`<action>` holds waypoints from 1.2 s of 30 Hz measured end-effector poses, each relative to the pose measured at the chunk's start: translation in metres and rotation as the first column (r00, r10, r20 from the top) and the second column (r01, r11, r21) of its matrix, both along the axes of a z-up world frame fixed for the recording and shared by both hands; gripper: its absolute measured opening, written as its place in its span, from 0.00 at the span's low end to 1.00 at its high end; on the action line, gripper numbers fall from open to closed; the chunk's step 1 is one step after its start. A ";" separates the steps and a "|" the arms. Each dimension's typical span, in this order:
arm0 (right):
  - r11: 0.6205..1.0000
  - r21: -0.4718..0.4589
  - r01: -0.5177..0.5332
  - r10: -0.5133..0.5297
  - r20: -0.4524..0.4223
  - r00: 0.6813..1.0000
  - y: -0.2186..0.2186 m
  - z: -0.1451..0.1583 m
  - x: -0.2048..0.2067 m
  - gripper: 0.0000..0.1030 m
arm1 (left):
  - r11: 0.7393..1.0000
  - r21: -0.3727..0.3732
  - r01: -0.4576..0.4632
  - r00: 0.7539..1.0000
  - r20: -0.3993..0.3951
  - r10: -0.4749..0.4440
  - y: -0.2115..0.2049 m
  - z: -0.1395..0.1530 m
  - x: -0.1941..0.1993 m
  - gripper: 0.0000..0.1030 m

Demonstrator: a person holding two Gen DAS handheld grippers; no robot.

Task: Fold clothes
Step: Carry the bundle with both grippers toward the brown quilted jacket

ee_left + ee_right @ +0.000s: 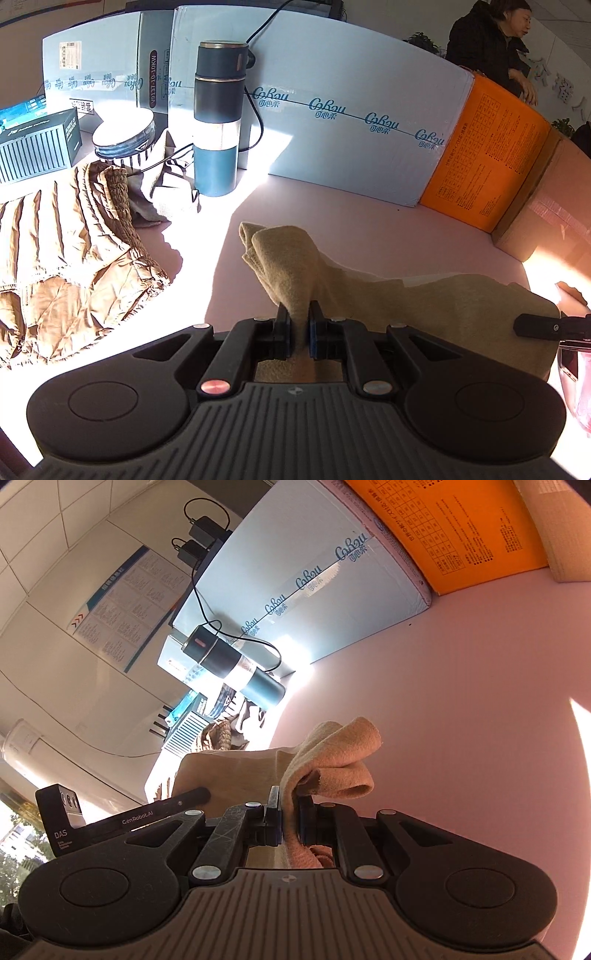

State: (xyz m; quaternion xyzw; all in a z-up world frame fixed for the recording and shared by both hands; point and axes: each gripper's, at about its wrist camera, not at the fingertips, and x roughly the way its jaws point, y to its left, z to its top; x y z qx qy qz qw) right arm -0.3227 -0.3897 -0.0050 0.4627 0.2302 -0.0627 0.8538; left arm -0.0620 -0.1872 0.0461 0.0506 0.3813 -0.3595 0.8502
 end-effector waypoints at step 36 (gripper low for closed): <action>0.907 -0.099 -0.410 0.420 0.127 0.899 0.098 0.049 0.350 0.08 | 0.883 -0.009 -0.469 0.872 0.149 0.465 0.188 0.048 0.159 0.08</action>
